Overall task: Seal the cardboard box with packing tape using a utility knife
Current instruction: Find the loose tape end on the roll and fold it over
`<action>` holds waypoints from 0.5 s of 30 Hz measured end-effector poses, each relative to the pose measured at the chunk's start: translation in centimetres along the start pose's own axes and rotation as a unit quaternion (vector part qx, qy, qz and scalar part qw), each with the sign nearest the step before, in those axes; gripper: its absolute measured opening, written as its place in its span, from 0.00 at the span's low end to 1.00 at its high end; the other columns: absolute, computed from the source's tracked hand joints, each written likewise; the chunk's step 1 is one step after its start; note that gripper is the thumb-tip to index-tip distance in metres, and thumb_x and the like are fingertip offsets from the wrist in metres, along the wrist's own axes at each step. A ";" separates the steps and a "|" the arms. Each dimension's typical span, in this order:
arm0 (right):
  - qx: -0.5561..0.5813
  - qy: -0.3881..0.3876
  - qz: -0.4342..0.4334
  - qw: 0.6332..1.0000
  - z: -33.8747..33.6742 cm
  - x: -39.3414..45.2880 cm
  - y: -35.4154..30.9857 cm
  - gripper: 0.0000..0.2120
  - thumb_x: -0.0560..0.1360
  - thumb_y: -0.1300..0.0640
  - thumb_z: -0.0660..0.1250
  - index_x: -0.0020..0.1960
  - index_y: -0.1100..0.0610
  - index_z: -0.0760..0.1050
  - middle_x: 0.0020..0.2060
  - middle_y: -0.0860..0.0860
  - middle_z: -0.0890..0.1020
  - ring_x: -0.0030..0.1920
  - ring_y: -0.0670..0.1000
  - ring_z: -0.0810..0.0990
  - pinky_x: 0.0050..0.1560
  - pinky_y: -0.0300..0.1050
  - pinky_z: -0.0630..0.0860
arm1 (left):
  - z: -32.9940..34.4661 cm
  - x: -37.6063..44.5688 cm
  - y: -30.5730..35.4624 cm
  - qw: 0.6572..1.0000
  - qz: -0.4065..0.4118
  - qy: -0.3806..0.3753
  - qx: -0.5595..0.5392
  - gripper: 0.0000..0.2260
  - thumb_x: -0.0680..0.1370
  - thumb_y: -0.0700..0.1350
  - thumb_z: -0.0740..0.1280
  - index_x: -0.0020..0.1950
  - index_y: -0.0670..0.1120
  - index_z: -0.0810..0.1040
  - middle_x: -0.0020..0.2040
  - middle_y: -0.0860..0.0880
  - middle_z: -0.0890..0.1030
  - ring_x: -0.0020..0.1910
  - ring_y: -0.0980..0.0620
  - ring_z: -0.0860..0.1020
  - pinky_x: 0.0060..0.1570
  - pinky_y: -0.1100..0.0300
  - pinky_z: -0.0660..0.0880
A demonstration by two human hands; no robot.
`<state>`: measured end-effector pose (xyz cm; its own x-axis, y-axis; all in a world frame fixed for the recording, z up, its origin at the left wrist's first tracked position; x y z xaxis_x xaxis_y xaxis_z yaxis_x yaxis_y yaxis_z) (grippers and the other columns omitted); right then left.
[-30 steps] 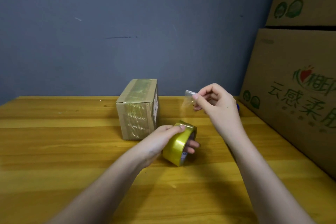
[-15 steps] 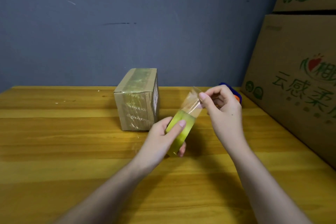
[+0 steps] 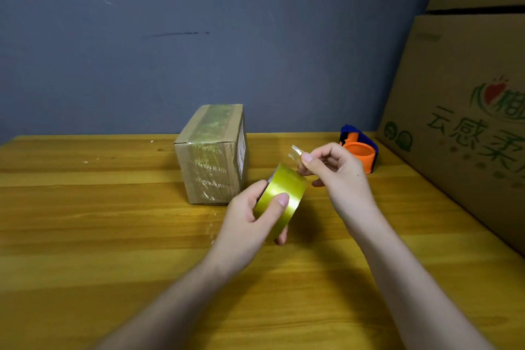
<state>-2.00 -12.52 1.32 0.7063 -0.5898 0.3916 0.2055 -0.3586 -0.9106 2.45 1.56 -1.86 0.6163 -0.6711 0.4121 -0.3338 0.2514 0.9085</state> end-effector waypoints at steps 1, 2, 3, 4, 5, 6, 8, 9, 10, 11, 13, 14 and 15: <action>0.000 -0.005 0.005 1.000 0.1 0.0 0.1 0.05 0.75 0.59 0.67 0.44 0.61 0.76 0.38 0.51 0.84 0.39 0.44 0.82 0.36 0.36 0.75 | 0.0 -0.1 0.1 1.000 0.003 0.000 0.004 0.06 0.77 0.46 0.62 0.41 0.46 0.74 0.26 0.48 0.77 0.25 0.53 0.75 0.32 0.64 0.73; 0.002 -0.009 0.011 1.000 0.2 0.0 0.2 0.05 0.75 0.59 0.67 0.44 0.61 0.76 0.38 0.51 0.84 0.39 0.43 0.81 0.36 0.35 0.75 | -0.1 -0.1 0.2 1.000 0.006 0.001 0.009 0.06 0.77 0.46 0.63 0.42 0.46 0.74 0.26 0.48 0.77 0.25 0.53 0.75 0.32 0.63 0.74; 0.006 -0.012 0.016 1.000 0.3 -0.1 0.4 0.05 0.75 0.59 0.67 0.43 0.60 0.76 0.38 0.50 0.84 0.39 0.42 0.81 0.36 0.35 0.75 | -0.1 -0.2 0.3 1.000 0.009 0.002 0.011 0.05 0.77 0.46 0.63 0.42 0.47 0.75 0.27 0.49 0.77 0.25 0.53 0.76 0.32 0.63 0.74; 0.007 -0.016 0.020 1.000 0.4 -0.1 0.4 0.04 0.75 0.59 0.68 0.43 0.60 0.76 0.38 0.51 0.84 0.39 0.42 0.81 0.37 0.35 0.75 | -0.2 -0.3 0.3 1.000 0.012 0.005 0.012 0.05 0.77 0.46 0.63 0.42 0.48 0.75 0.27 0.49 0.78 0.25 0.53 0.76 0.31 0.64 0.74; 0.005 -0.018 0.023 1.000 0.4 0.0 0.5 0.04 0.75 0.59 0.68 0.42 0.59 0.76 0.39 0.51 0.83 0.39 0.43 0.81 0.37 0.35 0.75 | -0.2 -0.3 0.4 1.000 0.014 0.006 0.013 0.04 0.77 0.46 0.63 0.42 0.48 0.75 0.27 0.49 0.78 0.25 0.53 0.76 0.30 0.64 0.74; 0.003 -0.021 0.026 0.999 0.5 0.0 0.5 0.04 0.74 0.59 0.68 0.42 0.59 0.76 0.39 0.52 0.83 0.40 0.44 0.80 0.38 0.37 0.75 | -0.2 -0.4 0.5 1.000 0.017 0.007 0.014 0.04 0.76 0.45 0.64 0.42 0.49 0.75 0.28 0.49 0.78 0.25 0.53 0.76 0.30 0.64 0.74; 0.005 -0.027 0.030 0.999 0.6 -0.1 0.6 0.04 0.74 0.58 0.68 0.41 0.58 0.76 0.39 0.53 0.82 0.41 0.47 0.79 0.41 0.40 0.75 | -0.2 -0.4 0.7 0.999 0.024 0.008 0.021 0.04 0.76 0.45 0.64 0.41 0.51 0.76 0.28 0.50 0.78 0.25 0.54 0.76 0.29 0.64 0.73; 0.009 -0.030 0.033 0.999 0.7 -0.1 0.7 0.05 0.74 0.58 0.69 0.40 0.57 0.76 0.38 0.52 0.82 0.41 0.48 0.79 0.42 0.42 0.75 | -0.3 -0.4 0.8 0.999 0.028 0.009 0.027 0.05 0.76 0.46 0.65 0.41 0.52 0.76 0.29 0.50 0.79 0.25 0.54 0.76 0.29 0.64 0.73; 0.010 -0.033 0.035 0.999 0.7 -0.1 0.8 0.05 0.74 0.58 0.69 0.40 0.57 0.76 0.38 0.52 0.81 0.41 0.49 0.78 0.42 0.43 0.75 | -0.3 -0.4 0.8 0.999 0.032 0.009 0.034 0.05 0.76 0.47 0.66 0.40 0.54 0.77 0.29 0.50 0.79 0.25 0.54 0.77 0.28 0.64 0.73; 0.009 -0.037 0.037 0.999 0.8 -0.1 0.9 0.05 0.73 0.58 0.69 0.40 0.57 0.77 0.37 0.52 0.80 0.41 0.49 0.77 0.42 0.44 0.75 | -0.4 -0.4 0.8 0.999 0.035 0.009 0.039 0.04 0.75 0.50 0.66 0.39 0.56 0.77 0.29 0.50 0.79 0.25 0.54 0.77 0.28 0.63 0.73; 0.008 -0.044 0.040 0.998 0.9 -0.2 0.9 0.05 0.73 0.58 0.69 0.40 0.57 0.77 0.37 0.52 0.79 0.41 0.49 0.77 0.43 0.44 0.75 | -0.5 -0.4 0.8 0.998 0.040 0.011 0.050 0.03 0.73 0.53 0.66 0.40 0.57 0.77 0.29 0.50 0.79 0.24 0.53 0.77 0.28 0.62 0.74; 0.009 -0.046 0.040 0.998 1.0 -0.2 0.9 0.05 0.73 0.58 0.69 0.40 0.57 0.77 0.37 0.52 0.79 0.41 0.49 0.77 0.42 0.44 0.74 | -0.6 -0.4 0.7 0.997 0.043 0.013 0.056 0.03 0.73 0.53 0.65 0.40 0.58 0.77 0.29 0.50 0.79 0.24 0.53 0.77 0.28 0.62 0.74; 0.010 -0.047 0.040 0.998 1.0 -0.2 0.9 0.05 0.73 0.58 0.69 0.40 0.57 0.77 0.37 0.52 0.79 0.41 0.49 0.76 0.42 0.44 0.74 | -0.6 -0.4 0.8 0.997 0.045 0.013 0.062 0.03 0.73 0.53 0.65 0.40 0.58 0.77 0.29 0.50 0.79 0.24 0.53 0.77 0.29 0.62 0.74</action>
<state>-1.23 -12.00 0.27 0.7815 -0.5451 0.3036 0.1577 -0.2983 -0.9414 2.37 2.45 -1.30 0.5981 -0.6303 0.4949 -0.4726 0.2212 0.8530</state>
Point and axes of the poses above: each hand's wrist, its own x-axis towards the middle knuckle, its own z-axis out of the palm, y = z × x, the point moved 10 cm from there along x, towards the middle knuckle
